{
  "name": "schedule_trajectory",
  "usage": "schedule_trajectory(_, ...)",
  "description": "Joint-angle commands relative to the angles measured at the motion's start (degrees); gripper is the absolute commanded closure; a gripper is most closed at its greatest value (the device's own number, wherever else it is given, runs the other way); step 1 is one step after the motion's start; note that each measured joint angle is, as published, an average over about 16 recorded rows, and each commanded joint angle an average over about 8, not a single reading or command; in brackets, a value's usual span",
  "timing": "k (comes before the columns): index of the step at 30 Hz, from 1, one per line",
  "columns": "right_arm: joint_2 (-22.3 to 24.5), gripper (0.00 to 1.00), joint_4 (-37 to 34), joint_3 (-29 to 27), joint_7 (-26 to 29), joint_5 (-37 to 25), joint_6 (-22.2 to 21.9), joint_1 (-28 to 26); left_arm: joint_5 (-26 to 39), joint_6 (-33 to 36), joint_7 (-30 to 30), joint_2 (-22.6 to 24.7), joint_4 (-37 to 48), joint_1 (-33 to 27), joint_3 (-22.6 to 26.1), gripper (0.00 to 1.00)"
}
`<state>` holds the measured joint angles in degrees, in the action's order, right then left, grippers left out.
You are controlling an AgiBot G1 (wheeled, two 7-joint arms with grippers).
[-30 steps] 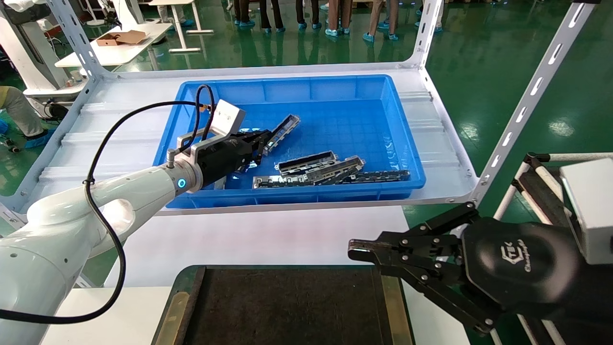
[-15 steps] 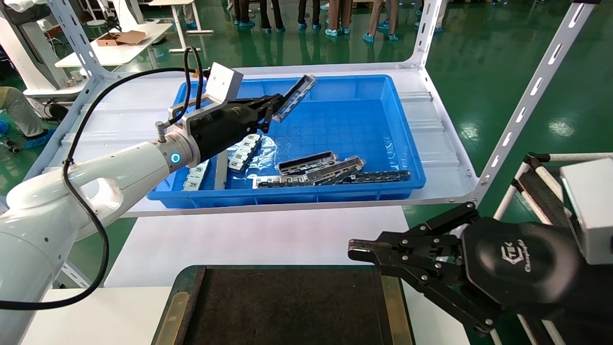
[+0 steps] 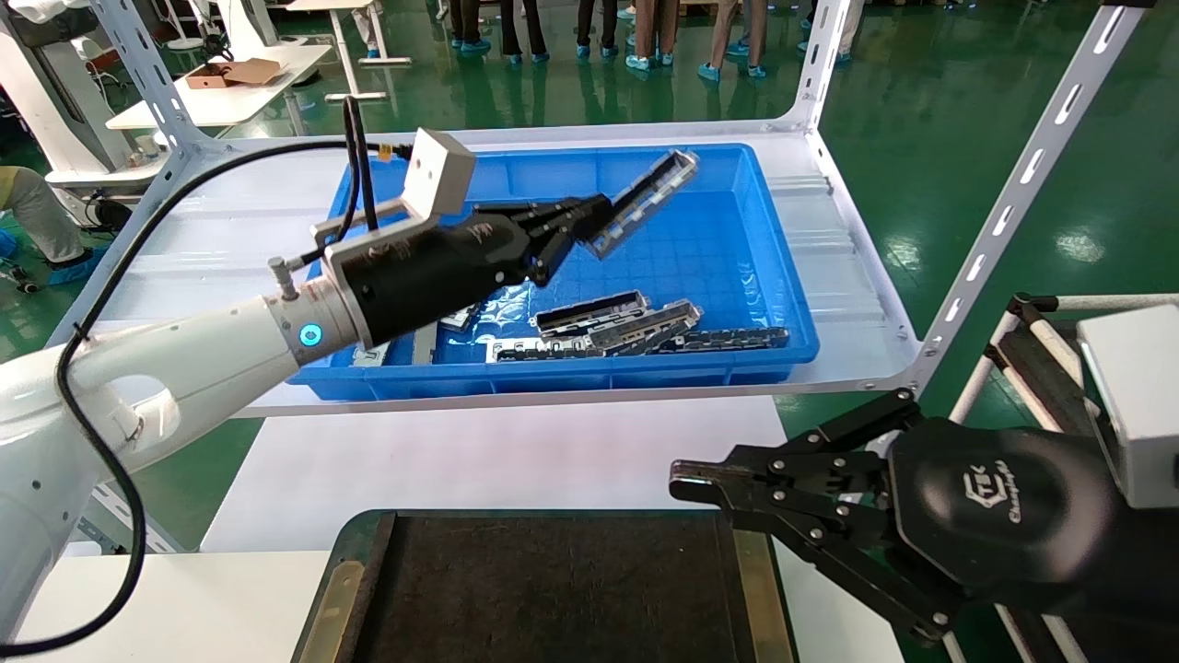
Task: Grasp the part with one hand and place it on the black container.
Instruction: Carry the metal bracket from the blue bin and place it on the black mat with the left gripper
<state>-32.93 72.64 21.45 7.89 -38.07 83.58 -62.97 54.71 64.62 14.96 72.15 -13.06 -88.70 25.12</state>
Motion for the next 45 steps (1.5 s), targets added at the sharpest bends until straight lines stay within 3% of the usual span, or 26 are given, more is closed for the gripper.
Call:
schedule_trajectory(1,0.0,1.0,0.0,0.0,0.0,0.0,0.0,0.0,-0.1,2.4,-0.7,-0.5,-1.0,0.8,0.1,1.0)
schedule_trajectory(9,0.0,1.0,0.0,0.0,0.0,0.0,0.0,0.0,-0.8,6.9,-6.3,-3.8,-12.1,7.7,0.6,1.0)
schedule_trajectory(17,0.0,1.0,0.0,0.0,0.0,0.0,0.0,0.0,-1.3,3.8,-13.7,-8.5,-28.8,18.1,0.8,1.0)
schedule_trajectory(31,0.0,1.0,0.0,0.0,0.0,0.0,0.0,0.0,3.0,-13.5,-25.8,-16.8,-57.1,39.7,2.7,1.0)
schedule_trajectory(37,0.0,1.0,0.0,0.0,0.0,0.0,0.0,0.0,6.4,-22.0,-28.8,-17.2,-61.4,47.0,4.3,1.0)
schedule_trajectory(45,0.0,1.0,0.0,0.0,0.0,0.0,0.0,0.0,11.0,-34.9,-32.2,-14.3,-62.3,53.0,6.3,1.0)
